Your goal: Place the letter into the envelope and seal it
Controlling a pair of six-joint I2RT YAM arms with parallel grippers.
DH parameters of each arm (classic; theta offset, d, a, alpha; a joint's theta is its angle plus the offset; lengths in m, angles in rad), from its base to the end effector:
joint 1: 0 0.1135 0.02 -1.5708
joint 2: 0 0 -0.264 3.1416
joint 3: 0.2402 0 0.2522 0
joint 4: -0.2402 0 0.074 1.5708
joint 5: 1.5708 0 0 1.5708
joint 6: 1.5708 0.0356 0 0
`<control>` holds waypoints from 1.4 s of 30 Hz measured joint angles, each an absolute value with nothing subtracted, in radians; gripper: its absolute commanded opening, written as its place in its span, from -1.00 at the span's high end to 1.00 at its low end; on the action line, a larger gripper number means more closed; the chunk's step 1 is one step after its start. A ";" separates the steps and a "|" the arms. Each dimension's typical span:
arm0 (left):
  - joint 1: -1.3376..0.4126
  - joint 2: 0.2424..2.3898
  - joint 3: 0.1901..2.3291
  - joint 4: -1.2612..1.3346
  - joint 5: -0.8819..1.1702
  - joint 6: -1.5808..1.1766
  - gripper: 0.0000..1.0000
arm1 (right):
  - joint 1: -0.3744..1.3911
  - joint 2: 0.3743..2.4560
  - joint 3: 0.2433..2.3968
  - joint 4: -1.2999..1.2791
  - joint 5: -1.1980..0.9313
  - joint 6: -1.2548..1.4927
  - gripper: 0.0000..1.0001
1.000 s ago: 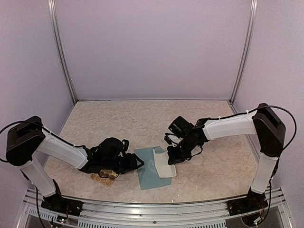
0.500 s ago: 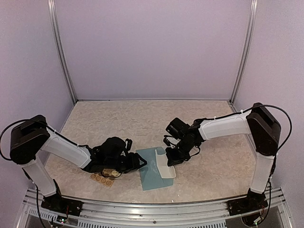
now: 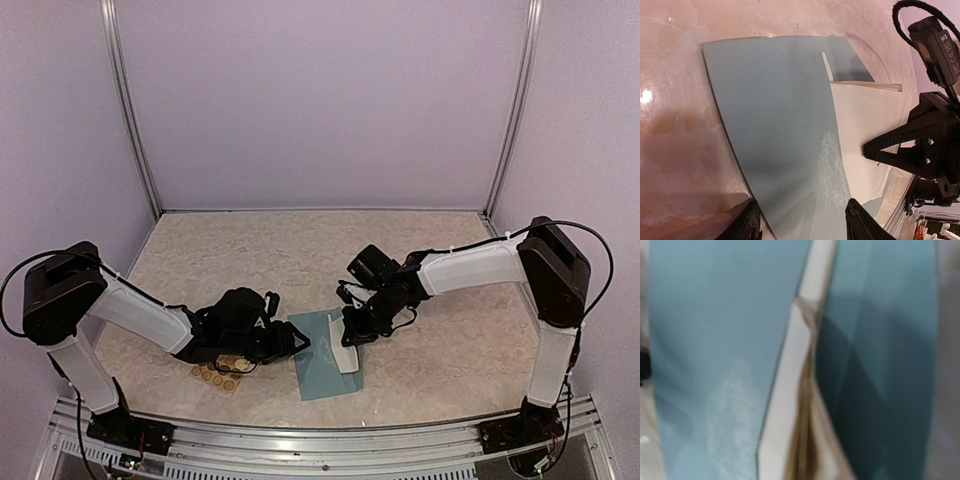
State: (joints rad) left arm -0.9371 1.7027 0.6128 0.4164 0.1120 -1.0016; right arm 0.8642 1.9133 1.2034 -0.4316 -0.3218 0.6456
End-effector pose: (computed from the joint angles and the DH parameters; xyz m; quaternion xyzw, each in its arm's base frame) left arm 0.1784 -0.2495 0.1176 -0.0047 0.8999 -0.3856 0.2035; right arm 0.2371 0.2951 0.1500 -0.1391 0.9550 0.2581 0.0459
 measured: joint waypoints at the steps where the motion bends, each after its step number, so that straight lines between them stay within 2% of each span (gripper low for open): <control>1: -0.937 1.703 0.613 0.416 0.112 -1.001 -0.08 | 0.865 1.913 1.203 -0.426 -0.326 0.645 1.00; 5: -0.936 1.706 0.614 0.418 0.114 -0.998 -0.07 | 0.875 1.914 1.203 -0.410 -0.338 0.644 1.00; 7: -0.936 1.712 0.621 0.419 0.117 -0.997 -0.06 | 0.882 1.914 1.204 -0.406 -0.340 0.643 0.93; 14: -0.936 1.715 0.625 0.418 0.115 -0.994 -0.06 | 0.894 1.914 1.216 -0.421 -0.311 0.632 0.17; 16: -0.936 1.714 0.625 0.416 0.112 -0.994 -0.06 | 0.896 1.908 1.217 -0.435 -0.288 0.625 0.04; 19: -0.936 1.705 0.624 0.402 0.106 -0.994 -0.06 | 0.897 1.885 1.217 -0.471 -0.253 0.623 -0.07; 22: -0.936 1.694 0.624 0.379 0.098 -0.993 -0.07 | 0.897 1.857 1.221 -0.504 -0.213 0.622 -0.09; 42: -0.915 1.713 0.636 0.383 0.090 -0.968 0.05 | 0.902 1.888 1.227 -0.526 -0.121 0.626 0.12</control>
